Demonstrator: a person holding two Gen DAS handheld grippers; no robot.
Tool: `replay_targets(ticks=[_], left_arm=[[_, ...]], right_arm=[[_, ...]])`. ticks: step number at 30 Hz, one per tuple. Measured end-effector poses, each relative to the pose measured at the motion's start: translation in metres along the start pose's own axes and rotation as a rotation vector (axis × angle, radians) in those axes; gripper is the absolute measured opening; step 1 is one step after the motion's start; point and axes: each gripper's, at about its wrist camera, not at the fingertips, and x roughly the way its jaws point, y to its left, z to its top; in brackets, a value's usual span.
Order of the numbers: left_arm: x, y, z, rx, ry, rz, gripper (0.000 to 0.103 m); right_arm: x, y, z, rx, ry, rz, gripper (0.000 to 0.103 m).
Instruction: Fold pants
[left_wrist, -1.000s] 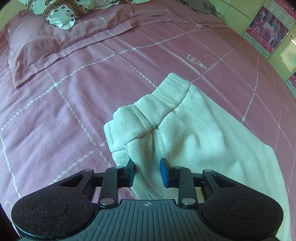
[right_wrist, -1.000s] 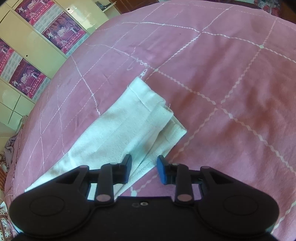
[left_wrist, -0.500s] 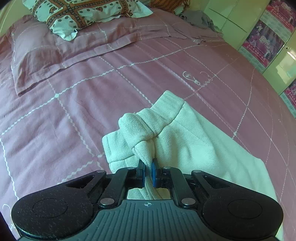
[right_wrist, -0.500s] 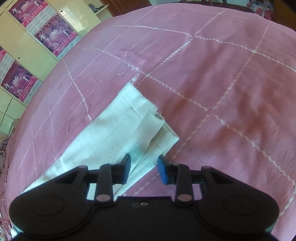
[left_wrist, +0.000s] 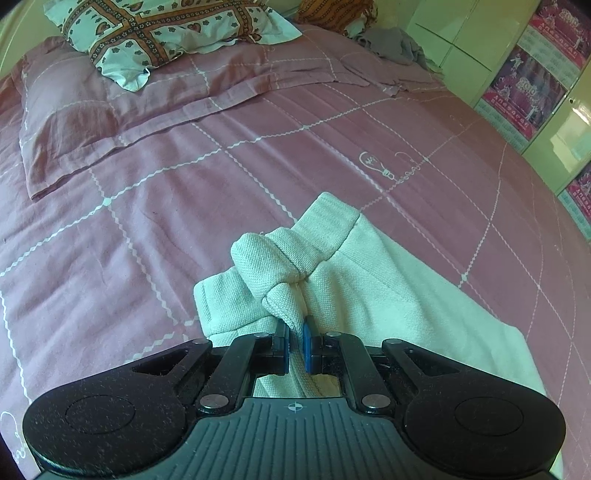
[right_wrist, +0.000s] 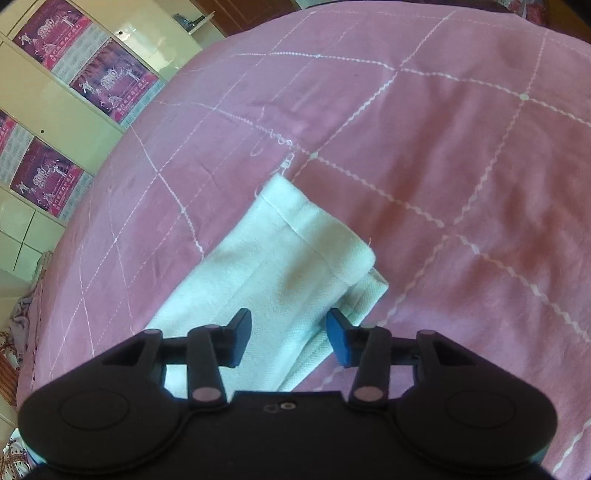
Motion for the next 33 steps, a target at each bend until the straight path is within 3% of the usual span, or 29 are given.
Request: replay_targets(ticks=[1,2,4,7,9,12,14,16,21,27,33], left_arm=[[0.001,-0.001,0.001,0.004,-0.003,0.002,0.007],[0.003,-0.003,0.002,0.009,-0.001,0.005,0.007],[0.006,-0.005,0.004,0.001,0.0,0.008,0.007],[0.002,-0.005,0.011,-0.045,-0.025,-0.002,0.007],[-0.002,-0.005,0.017,-0.049,-0.048,-0.009,0.007],[-0.006,0.003,0.018,-0.055,-0.086,0.002,0.007],[0.002,0.011,0.011,-0.033,-0.061,0.029,0.007],[0.011,0.021,-0.005,-0.025,-0.028,0.052,0.007],[0.013,0.018,-0.022,0.042,-0.048,0.089,0.008],[0.004,0.002,-0.025,0.16,-0.032,0.128,0.008],[-0.046,-0.012,-0.045,0.248,-0.061,0.071,0.01]], right_arm=[[0.002,0.002,0.0,-0.003,-0.014,-0.013,0.013],[0.002,0.006,0.0,-0.019,-0.026,-0.016,0.004],[0.002,0.02,-0.001,-0.091,-0.043,-0.009,0.004],[-0.007,0.046,0.005,-0.107,-0.07,0.096,0.004],[-0.035,0.077,0.018,-0.129,-0.205,0.239,0.004],[-0.067,0.107,0.03,-0.199,-0.354,0.324,0.004],[-0.055,0.093,0.034,-0.185,-0.328,0.262,0.004],[-0.029,0.063,0.027,-0.158,-0.238,0.151,0.004],[0.005,0.016,-0.006,-0.136,-0.118,-0.011,0.004],[0.011,0.02,-0.014,-0.196,-0.081,-0.076,0.004],[-0.001,0.008,-0.016,-0.176,-0.078,-0.066,0.008]])
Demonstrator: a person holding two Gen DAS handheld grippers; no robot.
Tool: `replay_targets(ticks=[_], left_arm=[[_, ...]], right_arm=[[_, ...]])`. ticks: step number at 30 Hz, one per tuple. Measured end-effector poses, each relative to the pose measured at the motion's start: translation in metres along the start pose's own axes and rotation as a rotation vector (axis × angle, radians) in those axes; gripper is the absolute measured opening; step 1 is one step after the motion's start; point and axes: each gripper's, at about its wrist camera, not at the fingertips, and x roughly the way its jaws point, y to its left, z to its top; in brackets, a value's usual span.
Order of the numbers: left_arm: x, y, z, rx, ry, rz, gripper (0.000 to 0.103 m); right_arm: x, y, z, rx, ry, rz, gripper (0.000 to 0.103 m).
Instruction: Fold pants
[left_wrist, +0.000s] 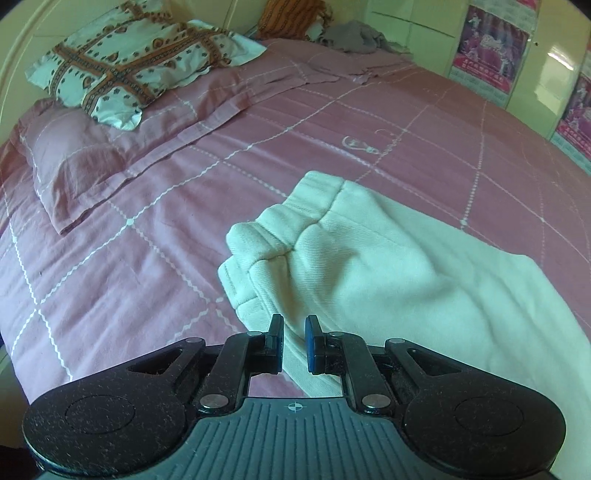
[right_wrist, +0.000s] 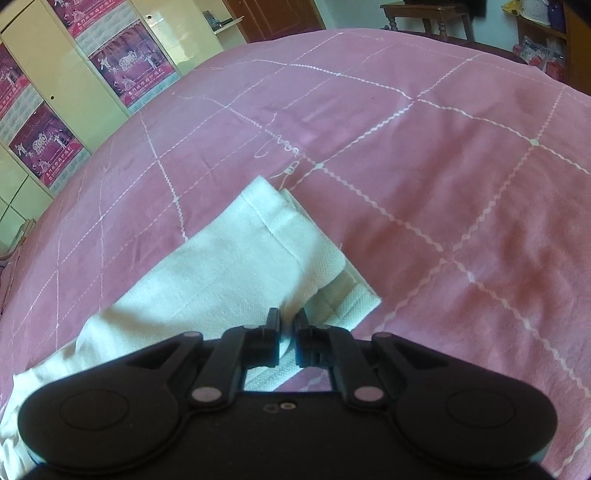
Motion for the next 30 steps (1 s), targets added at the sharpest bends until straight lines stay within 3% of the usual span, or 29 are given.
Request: replay_targets(ticks=[3,5,8,12,13,16,18,21,22,25,27,28,30], left_arm=[[-0.025,-0.029,-0.01,0.106,-0.029,-0.066,0.011],[-0.03,-0.058,-0.014,0.163,-0.002,-0.122,0.011],[-0.028,-0.109,-0.024,0.224,0.04,-0.208,0.011],[-0.02,-0.184,-0.049,0.315,0.1,-0.28,0.012],[-0.019,-0.199,-0.055,0.339,0.106,-0.288,0.012],[-0.014,-0.231,-0.077,0.402,0.131,-0.286,0.012],[-0.011,-0.244,-0.09,0.436,0.156,-0.273,0.012],[-0.012,-0.249,-0.1,0.48,0.13,-0.249,0.012],[-0.014,-0.248,-0.1,0.48,0.131,-0.25,0.012],[-0.014,-0.248,-0.096,0.468,0.152,-0.264,0.012],[-0.015,-0.249,-0.097,0.473,0.154,-0.267,0.012],[-0.015,-0.249,-0.097,0.476,0.151,-0.265,0.012],[-0.015,-0.249,-0.099,0.477,0.148,-0.263,0.012]], right_arm=[[-0.007,-0.005,0.001,0.008,-0.022,0.023,0.007],[-0.007,-0.006,0.001,0.008,-0.023,0.036,0.007],[-0.001,-0.013,0.004,0.07,0.011,0.091,0.018],[0.006,-0.025,0.01,0.172,0.005,0.108,0.015],[0.006,-0.027,0.013,0.184,0.006,0.118,0.004],[-0.015,-0.019,0.013,0.094,-0.074,0.133,0.004],[-0.005,-0.023,0.005,0.049,-0.02,0.058,0.003],[0.002,-0.027,0.001,0.037,0.002,0.05,0.005],[-0.001,-0.025,0.003,0.038,-0.005,0.049,0.014],[-0.017,-0.039,0.003,0.153,-0.049,0.059,0.028],[-0.014,-0.049,-0.001,0.202,-0.013,0.061,0.027],[-0.01,-0.055,-0.002,0.242,-0.004,0.095,0.027],[-0.003,-0.059,-0.005,0.321,-0.003,0.158,0.038]])
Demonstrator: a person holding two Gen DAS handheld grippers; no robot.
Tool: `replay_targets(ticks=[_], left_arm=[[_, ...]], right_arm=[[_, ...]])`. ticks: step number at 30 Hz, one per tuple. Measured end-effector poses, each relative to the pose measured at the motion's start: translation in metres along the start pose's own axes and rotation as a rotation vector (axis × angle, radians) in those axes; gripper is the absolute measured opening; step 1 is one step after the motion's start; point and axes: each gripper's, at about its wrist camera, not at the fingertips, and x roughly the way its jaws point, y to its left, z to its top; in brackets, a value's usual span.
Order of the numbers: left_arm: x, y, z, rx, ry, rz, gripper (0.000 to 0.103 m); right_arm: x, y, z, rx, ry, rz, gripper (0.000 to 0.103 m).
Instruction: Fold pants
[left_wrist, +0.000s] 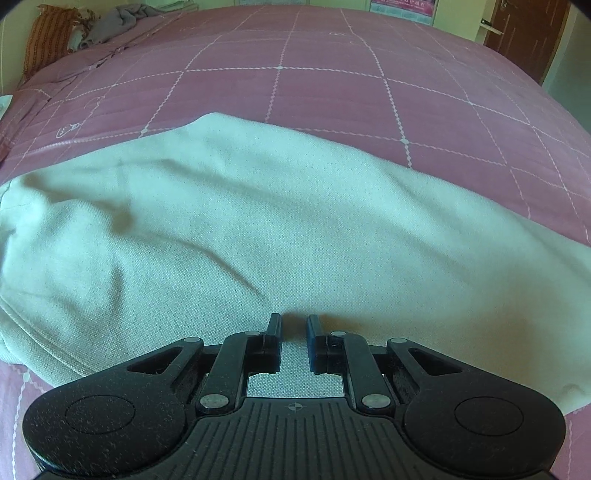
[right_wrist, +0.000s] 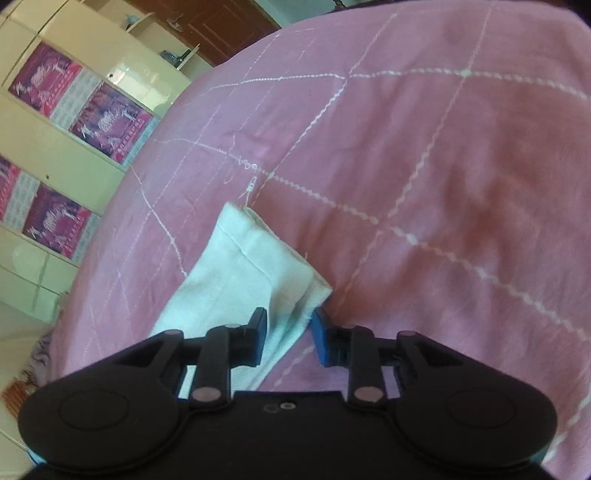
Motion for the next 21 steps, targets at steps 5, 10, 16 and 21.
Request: replay_targets(ticks=[5,10,16,21], left_arm=[[0.003,-0.003,-0.003,0.005,-0.006,0.01,0.012],[0.006,-0.005,-0.005,0.027,-0.01,0.02,0.013],[-0.012,-0.022,0.001,0.03,-0.001,0.001,0.013],[-0.026,-0.071,0.002,0.081,0.003,-0.116,0.013]], right_arm=[[0.018,0.006,0.001,0.016,-0.001,0.0,0.017],[0.004,0.037,0.006,-0.17,-0.057,0.017,0.009],[0.012,0.038,-0.001,-0.279,-0.033,-0.121,0.011],[-0.007,0.056,0.002,-0.315,-0.056,-0.067,0.012]])
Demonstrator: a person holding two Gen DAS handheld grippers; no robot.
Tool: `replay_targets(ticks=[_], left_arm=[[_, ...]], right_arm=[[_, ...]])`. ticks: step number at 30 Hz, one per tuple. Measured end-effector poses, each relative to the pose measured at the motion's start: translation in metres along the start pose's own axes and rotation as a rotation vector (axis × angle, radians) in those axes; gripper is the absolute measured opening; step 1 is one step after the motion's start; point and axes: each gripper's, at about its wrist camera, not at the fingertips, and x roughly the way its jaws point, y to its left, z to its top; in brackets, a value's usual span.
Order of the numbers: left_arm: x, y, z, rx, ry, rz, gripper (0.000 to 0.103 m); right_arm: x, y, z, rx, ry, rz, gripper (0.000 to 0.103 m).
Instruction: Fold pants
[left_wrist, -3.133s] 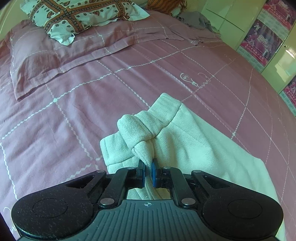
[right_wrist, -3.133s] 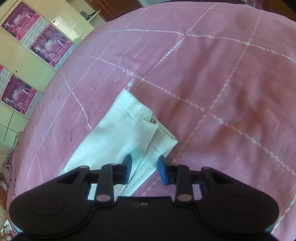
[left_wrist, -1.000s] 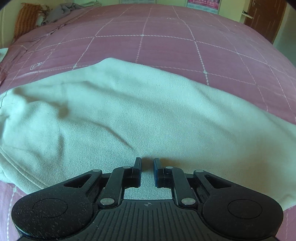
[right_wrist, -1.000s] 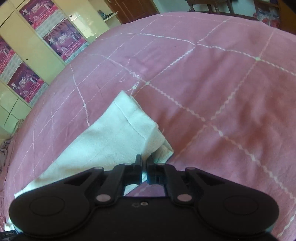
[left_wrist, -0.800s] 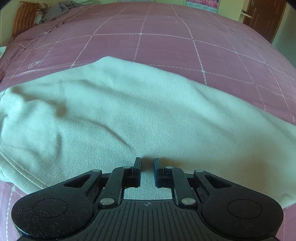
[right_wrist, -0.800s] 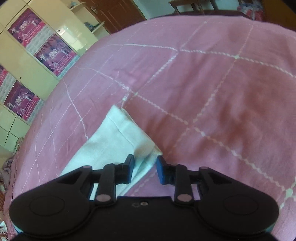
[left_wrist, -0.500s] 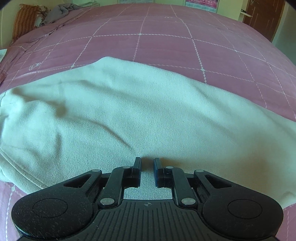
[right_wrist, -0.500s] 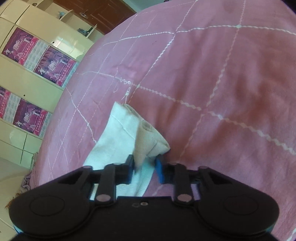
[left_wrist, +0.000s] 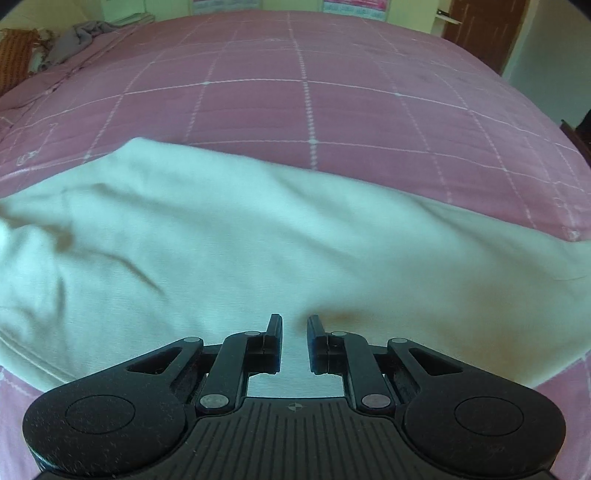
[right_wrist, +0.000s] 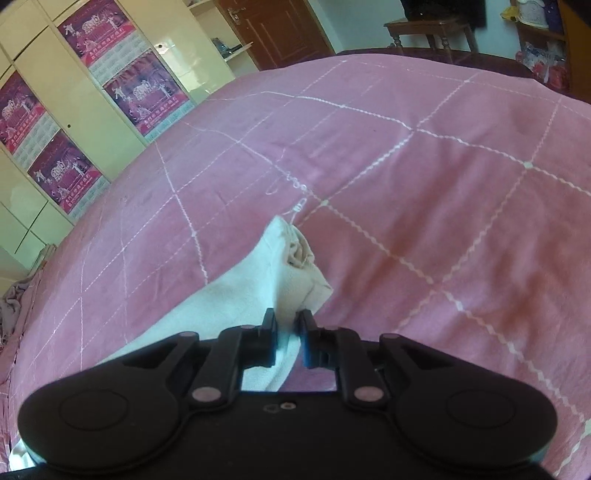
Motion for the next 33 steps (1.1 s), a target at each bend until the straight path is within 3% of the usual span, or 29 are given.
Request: replay_targets(ticks=[6,7,10,15,17,19,22,25,27,28,29,33], left_arm=[[0.01,-0.057,-0.003,0.085,0.035,-0.071,0.013],[0.017,-0.065,-0.008,0.109,0.061,-0.064,0.013],[0.023,-0.08,-0.02,0.191,0.017,-0.002,0.013],[0.02,-0.071,-0.011,0.136,0.047,-0.039,0.013],[0.021,-0.071,-0.012,0.146,0.043,-0.042,0.014],[0.019,-0.07,-0.015,0.151,0.032,-0.039,0.014],[0.02,-0.073,-0.016,0.152,0.025,-0.037,0.014],[0.023,-0.073,-0.016,0.149,0.029,-0.039,0.014],[0.022,-0.074,-0.017,0.153,0.027,-0.032,0.014],[0.022,-0.075,-0.017,0.158,0.024,-0.026,0.014],[0.022,-0.076,-0.018,0.163,0.02,-0.02,0.014],[0.02,-0.072,-0.013,0.127,0.03,-0.029,0.014]], right_arm=[[-0.008,0.012,0.0,-0.026,0.003,0.028,0.012],[-0.01,0.016,-0.001,-0.038,-0.001,0.033,0.012],[-0.01,0.032,-0.001,-0.087,-0.009,0.047,0.01],[-0.005,0.042,0.0,-0.089,0.0,0.022,0.01],[-0.005,0.035,-0.003,-0.06,0.008,0.002,0.033],[-0.004,0.025,-0.008,-0.051,0.037,-0.061,0.044],[0.001,0.009,-0.013,0.004,0.072,-0.09,0.045],[0.017,-0.008,-0.016,0.126,0.104,-0.033,0.044],[0.025,-0.014,-0.016,0.18,0.087,-0.004,0.032],[0.028,-0.017,-0.016,0.207,0.081,-0.001,0.016],[0.029,-0.019,-0.016,0.235,0.075,0.023,0.011],[0.01,0.009,-0.013,0.103,-0.005,0.06,0.01]])
